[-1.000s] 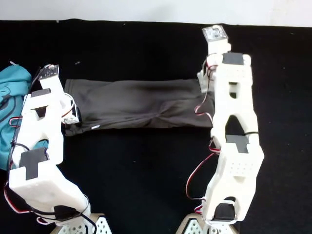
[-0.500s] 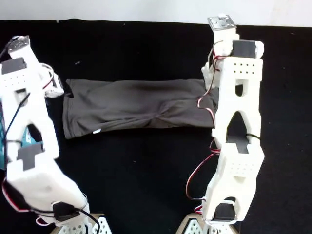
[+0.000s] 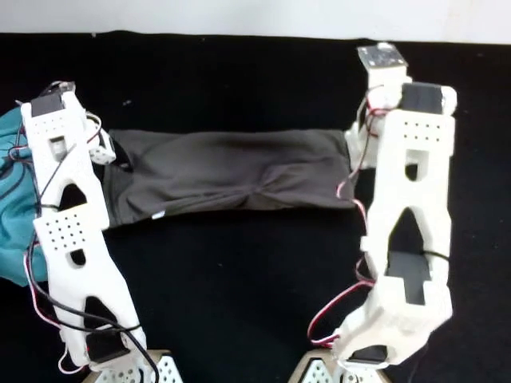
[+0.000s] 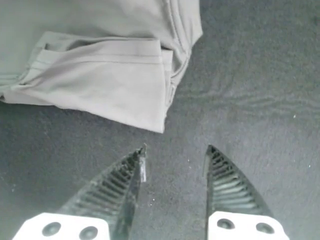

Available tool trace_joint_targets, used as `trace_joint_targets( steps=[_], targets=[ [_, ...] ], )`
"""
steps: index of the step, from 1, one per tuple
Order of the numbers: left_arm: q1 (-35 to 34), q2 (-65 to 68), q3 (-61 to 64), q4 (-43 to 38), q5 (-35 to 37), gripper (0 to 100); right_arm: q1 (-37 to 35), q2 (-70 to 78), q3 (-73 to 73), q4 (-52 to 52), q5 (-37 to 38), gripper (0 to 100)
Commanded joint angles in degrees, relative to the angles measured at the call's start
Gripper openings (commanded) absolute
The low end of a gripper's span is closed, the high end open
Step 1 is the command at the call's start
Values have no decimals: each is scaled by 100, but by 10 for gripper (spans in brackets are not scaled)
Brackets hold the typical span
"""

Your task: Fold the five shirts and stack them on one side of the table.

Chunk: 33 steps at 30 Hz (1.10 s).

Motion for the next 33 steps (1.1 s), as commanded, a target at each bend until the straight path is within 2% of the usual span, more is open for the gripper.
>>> trace_joint_targets(
  steps=[1,8,12,15,18,22,26,30,33],
  targets=[
    [22,426,-963,440,-158,0,101,-629,479,-251,-26,176],
    [-180,848,-1745,651,-211,8,110,-1780,1877,-558,-44,176],
    [-400,840,-1763,659,-615,8,163,-2519,3284,-1138,-44,176],
    [-382,804,-1780,782,-659,8,523,-2993,4338,-1719,-44,176],
    [-189,462,-1648,844,-624,8,1182,-3398,5270,-2369,-18,176],
    [453,-505,-989,853,-571,8,1886,-3635,6466,-3257,-9,162],
    [1525,-2026,84,853,-237,8,2237,-3653,7424,-4066,-9,3],
    [2879,-3371,804,826,-44,8,2387,-3679,8022,-4453,-18,5],
    [3837,-3846,804,826,35,8,2527,-3679,8303,-4655,-35,7]
  ],
)
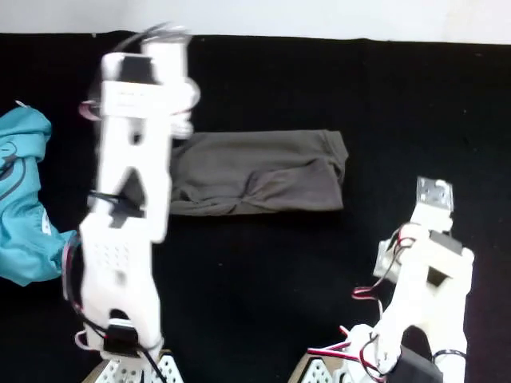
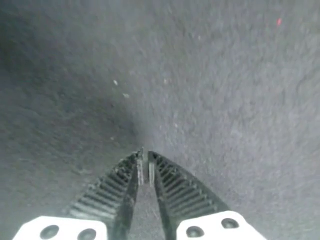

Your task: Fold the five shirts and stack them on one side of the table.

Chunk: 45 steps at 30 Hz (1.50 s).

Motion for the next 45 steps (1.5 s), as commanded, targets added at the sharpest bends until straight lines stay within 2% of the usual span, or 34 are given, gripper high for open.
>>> trace_joint_targets(
  steps=[1,4,11,15,20,23,26,32,35,38,39,42,45],
  targets=[
    [1191,-884,-40,26,88,8,215,-180,259,-286,-26,7],
    [1938,-831,-224,-237,114,8,347,-180,532,-497,-26,7],
    [2870,189,-251,-2022,114,8,400,-189,1279,-1209,-35,7],
    [3055,760,-268,-2796,97,8,356,-189,1314,-1305,-35,7],
    [2958,1191,-268,-4062,97,12,347,-189,1332,-1323,-35,7],
    [2879,1332,-268,-4563,105,69,338,-189,1332,-1323,-35,7],
    [2853,1341,-268,-4589,158,119,338,-189,1332,-1323,-35,7],
    [2404,1332,-365,-4229,492,119,338,-189,1332,-1323,-35,7],
    [2009,1349,-875,-3402,492,100,338,-189,1332,-1332,-35,7],
    [1719,1402,-1086,-2602,457,1,338,-189,1332,-1332,-44,7],
    [1684,1402,-971,-2426,457,16,338,-189,1332,-1332,-44,7],
    [1771,1402,-374,-2295,475,8,338,-189,1332,-1332,-44,7],
    [2141,1402,136,-2295,475,9,338,-189,1332,-1332,-44,7]
  ],
)
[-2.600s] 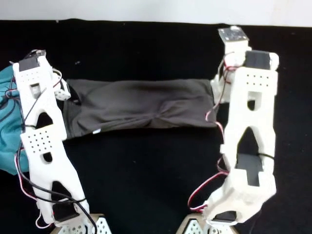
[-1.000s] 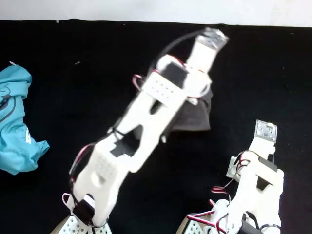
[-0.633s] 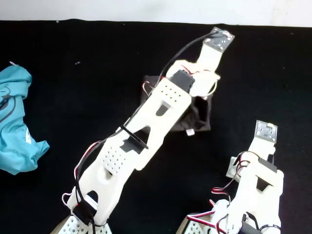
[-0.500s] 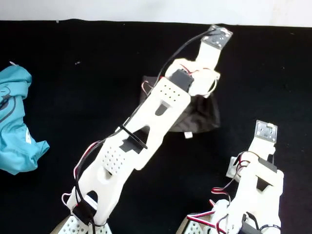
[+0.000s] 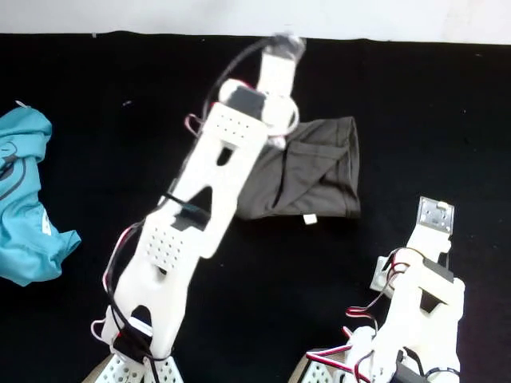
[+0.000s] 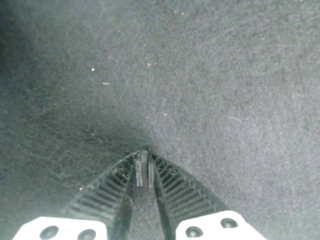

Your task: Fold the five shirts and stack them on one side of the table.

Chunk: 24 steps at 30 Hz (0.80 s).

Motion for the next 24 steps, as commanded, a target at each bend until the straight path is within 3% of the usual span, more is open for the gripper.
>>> trace_joint_targets(
  steps=[1,6,10,15,20,24],
  targets=[
    [470,-22,391,44,26,9,22,-22,101,-154,-35,7],
    [1209,66,1156,-571,26,9,22,-22,101,-154,-35,7],
    [1657,75,866,-589,35,9,22,-22,101,-154,-35,7],
    [1921,-523,-444,396,35,9,22,-22,101,-154,-35,7],
    [1622,-778,-1376,1248,9,9,22,-22,101,-154,-35,7],
    [1068,-92,-1007,932,18,9,22,-22,101,-154,-35,7]
  ],
)
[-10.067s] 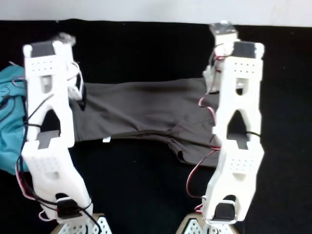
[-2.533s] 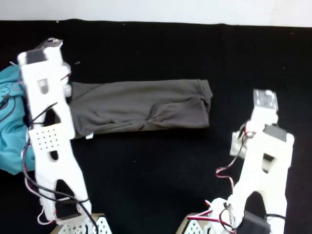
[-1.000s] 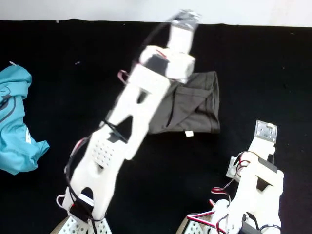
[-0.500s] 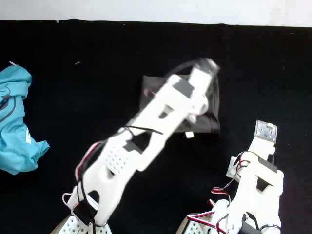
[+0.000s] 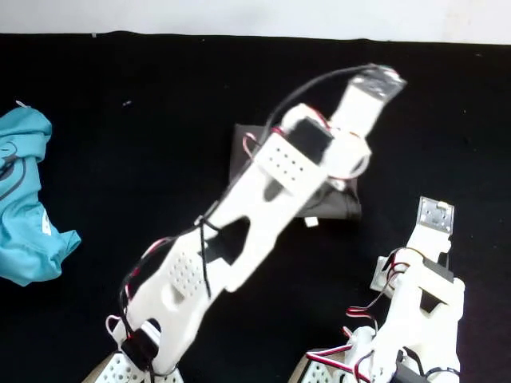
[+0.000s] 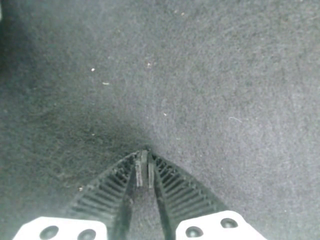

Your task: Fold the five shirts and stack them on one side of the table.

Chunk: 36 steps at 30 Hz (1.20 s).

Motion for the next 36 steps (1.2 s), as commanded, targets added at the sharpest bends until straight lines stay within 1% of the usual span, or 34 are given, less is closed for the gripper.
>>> trace_joint_targets(
  steps=[1,5,9,15,17,19,22,23,27,30,32,36],
  targets=[
    [-435,470,57,-422,18,9,22,-22,101,-154,-35,7],
    [-505,1341,57,-1178,26,9,22,-22,101,-154,-35,7],
    [-57,1543,-84,-1310,35,9,22,-22,101,-154,-35,7],
    [1095,1569,-831,-677,35,9,22,-22,101,-154,-35,7],
    [1279,1525,-1112,-413,35,9,22,-22,101,-154,-35,7],
    [1305,1525,-1666,-35,35,9,22,-22,101,-154,-35,7],
    [1051,1534,-2712,624,35,9,22,-22,101,-154,-35,7],
    [892,1499,-2853,756,18,9,22,-22,101,-154,-35,7],
    [4,989,-2651,1125,18,9,22,-22,101,-154,-35,7],
    [-637,1068,-2589,1125,26,9,22,-22,101,-154,-35,7],
    [-866,1297,-2571,1125,26,9,22,-22,101,-154,-35,7],
    [-1068,2000,-2615,1125,26,9,22,-22,101,-154,-35,7]
  ],
)
